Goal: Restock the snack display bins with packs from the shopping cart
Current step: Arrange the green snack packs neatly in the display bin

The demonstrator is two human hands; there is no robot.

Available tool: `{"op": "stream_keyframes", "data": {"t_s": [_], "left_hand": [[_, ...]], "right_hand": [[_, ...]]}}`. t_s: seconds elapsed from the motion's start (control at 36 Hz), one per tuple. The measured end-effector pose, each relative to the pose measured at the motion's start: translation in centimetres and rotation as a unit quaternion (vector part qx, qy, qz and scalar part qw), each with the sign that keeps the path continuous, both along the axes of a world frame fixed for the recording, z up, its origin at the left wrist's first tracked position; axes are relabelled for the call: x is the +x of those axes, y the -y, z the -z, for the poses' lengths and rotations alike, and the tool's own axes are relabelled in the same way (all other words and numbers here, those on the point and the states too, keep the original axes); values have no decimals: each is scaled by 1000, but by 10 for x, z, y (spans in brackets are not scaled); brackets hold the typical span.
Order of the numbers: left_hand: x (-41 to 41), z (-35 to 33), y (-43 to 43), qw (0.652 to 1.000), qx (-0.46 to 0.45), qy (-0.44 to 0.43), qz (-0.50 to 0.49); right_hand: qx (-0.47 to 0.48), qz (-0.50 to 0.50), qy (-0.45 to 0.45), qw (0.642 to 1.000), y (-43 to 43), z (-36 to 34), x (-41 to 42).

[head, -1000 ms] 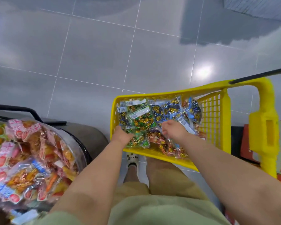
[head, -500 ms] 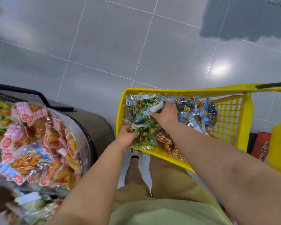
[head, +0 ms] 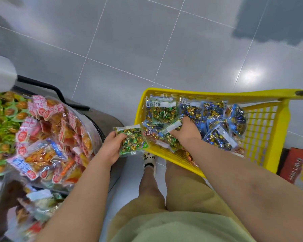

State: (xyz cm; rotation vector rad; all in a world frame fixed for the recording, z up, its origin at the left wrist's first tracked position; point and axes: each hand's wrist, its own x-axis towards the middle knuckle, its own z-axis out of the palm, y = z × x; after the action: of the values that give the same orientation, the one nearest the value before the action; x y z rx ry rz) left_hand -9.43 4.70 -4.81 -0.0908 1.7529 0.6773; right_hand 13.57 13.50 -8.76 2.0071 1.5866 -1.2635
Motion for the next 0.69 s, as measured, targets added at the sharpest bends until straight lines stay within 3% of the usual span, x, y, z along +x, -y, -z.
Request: {"op": "stream_keyframes", "data": {"t_s": [0.14,0.25,0.39,0.44,0.58,0.64,0.69], "left_hand": [[13,2,-4,999,14,-36,-1],[26,1,-8,999,19,-25,-8],[42,-5,-18,992,48,97,-70],[45,-6,-21,990,66,111,-57],[39,3,-16,994,95,49,-33],[35,7,-15,995,90,31,-39],[31,10,-13,997,73,9,-34]], "right_hand": [[70,46,-115,990,6,-12,12],[66,109,-204,971,-2,-25,6],[50,104,-262,958,-5,-35,-25],[60,109,-272,954,-3,-35,-38],[31,82,-283,955,-7,-32,-58],[69,95,-265,957,-14,-26,-58],[144,155,-186,960,-25,-13,-51]]}}
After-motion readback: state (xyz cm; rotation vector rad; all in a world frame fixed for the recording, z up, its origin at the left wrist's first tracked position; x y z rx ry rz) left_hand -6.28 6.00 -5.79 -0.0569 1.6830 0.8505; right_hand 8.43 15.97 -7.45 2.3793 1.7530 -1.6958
